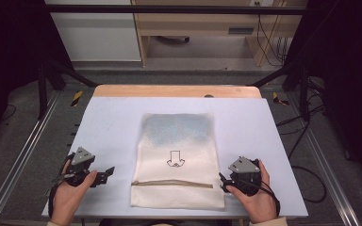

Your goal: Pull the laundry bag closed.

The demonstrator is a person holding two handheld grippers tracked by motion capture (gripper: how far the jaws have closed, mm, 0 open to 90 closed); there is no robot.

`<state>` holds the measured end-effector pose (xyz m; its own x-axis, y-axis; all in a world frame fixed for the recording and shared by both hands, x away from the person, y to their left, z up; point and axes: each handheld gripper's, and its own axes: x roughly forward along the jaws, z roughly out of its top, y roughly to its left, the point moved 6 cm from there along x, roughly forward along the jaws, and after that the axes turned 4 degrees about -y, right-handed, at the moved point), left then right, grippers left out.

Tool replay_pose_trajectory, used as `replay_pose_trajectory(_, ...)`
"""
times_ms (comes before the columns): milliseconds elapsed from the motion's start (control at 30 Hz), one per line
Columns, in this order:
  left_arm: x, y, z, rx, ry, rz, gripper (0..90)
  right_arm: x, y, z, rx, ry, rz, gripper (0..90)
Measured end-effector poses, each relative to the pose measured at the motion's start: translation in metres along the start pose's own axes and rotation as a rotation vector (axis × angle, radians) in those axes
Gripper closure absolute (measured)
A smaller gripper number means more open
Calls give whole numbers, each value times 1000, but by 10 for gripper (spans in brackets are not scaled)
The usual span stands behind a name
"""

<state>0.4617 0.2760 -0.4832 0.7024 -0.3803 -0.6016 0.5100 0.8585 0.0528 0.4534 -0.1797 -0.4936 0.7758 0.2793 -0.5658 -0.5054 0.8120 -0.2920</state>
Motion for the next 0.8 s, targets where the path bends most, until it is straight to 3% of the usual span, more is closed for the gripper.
replay_pose_trajectory(167,-7,-16,-8,28,-20,-38,108,-1,7,3,-2,-4,50,132)
replay_pose_trajectory(200,-7,-18,-6,32,-37,-39,108,-2,12,6,16,-4,94,141)
replay_pose_trajectory(333,-4,-21,-2,57,-54,-21,107,-3,21,14,31,-17,139,158)
replay_pose_trajectory(567,1,-16,-7,76,-1,-14,115,-8,44,46,-48,-4,222,211)
replay_pose_trajectory(800,-1,-12,-6,59,-16,3,115,-10,58,78,-115,25,272,236)
